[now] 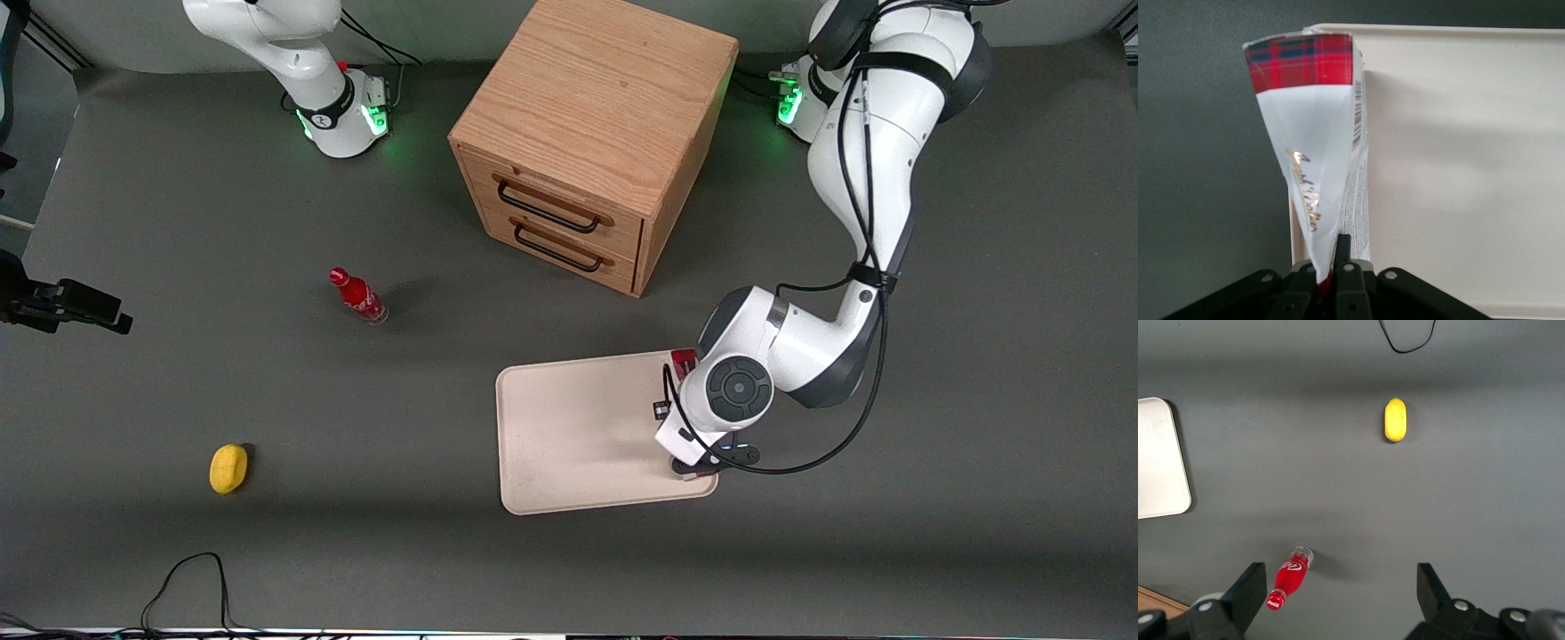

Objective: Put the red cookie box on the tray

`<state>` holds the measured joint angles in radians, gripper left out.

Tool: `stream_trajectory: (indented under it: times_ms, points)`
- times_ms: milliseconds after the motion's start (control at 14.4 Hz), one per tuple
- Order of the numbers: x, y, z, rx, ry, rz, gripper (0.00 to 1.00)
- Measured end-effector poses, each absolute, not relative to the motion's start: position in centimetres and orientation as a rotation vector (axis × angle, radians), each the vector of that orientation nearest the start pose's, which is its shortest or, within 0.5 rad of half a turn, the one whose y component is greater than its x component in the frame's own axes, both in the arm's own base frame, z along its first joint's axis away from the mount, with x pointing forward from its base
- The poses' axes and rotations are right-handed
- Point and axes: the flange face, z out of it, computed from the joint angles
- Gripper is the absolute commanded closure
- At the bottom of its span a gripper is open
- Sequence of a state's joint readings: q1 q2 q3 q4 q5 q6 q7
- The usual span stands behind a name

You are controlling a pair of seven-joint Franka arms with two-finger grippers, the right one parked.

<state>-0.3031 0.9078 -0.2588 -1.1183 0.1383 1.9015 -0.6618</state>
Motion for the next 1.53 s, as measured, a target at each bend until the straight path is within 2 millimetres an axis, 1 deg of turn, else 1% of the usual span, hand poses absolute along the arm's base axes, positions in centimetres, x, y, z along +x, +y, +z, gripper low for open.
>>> stream_trajectory:
  times_ms: [69, 139, 208, 278, 833, 972, 1111, 1181, 1250, 1389, 1528]
  points:
    - [67.5, -34.3, 26.3, -3.137, -0.211, 0.198, 1.0]
    - [67.4, -34.3, 26.3, -3.136, -0.213, 0.198, 0.77]
    - [67.5, -34.3, 26.3, -3.136, -0.22, 0.198, 0.14]
    - [67.5, -34.3, 26.3, -3.134, -0.228, 0.198, 0.0]
    - [67.5, -34.2, 26.5, -3.131, -0.26, 0.193, 0.0]
    - [67.7, -33.9, 26.8, -3.129, -0.266, 0.186, 0.0]
    - [67.8, -33.4, 27.7, -3.127, -0.275, 0.175, 0.0]
    - [67.9, -33.0, 28.7, -3.127, -0.282, 0.165, 0.0]
    - [67.8, -32.3, 30.2, -3.125, -0.29, 0.153, 0.0]
    - [67.0, -30.6, 34.3, -3.114, -0.302, 0.126, 0.0]
    - [65.1, -28.2, 38.7, -3.11, -0.292, 0.121, 0.0]
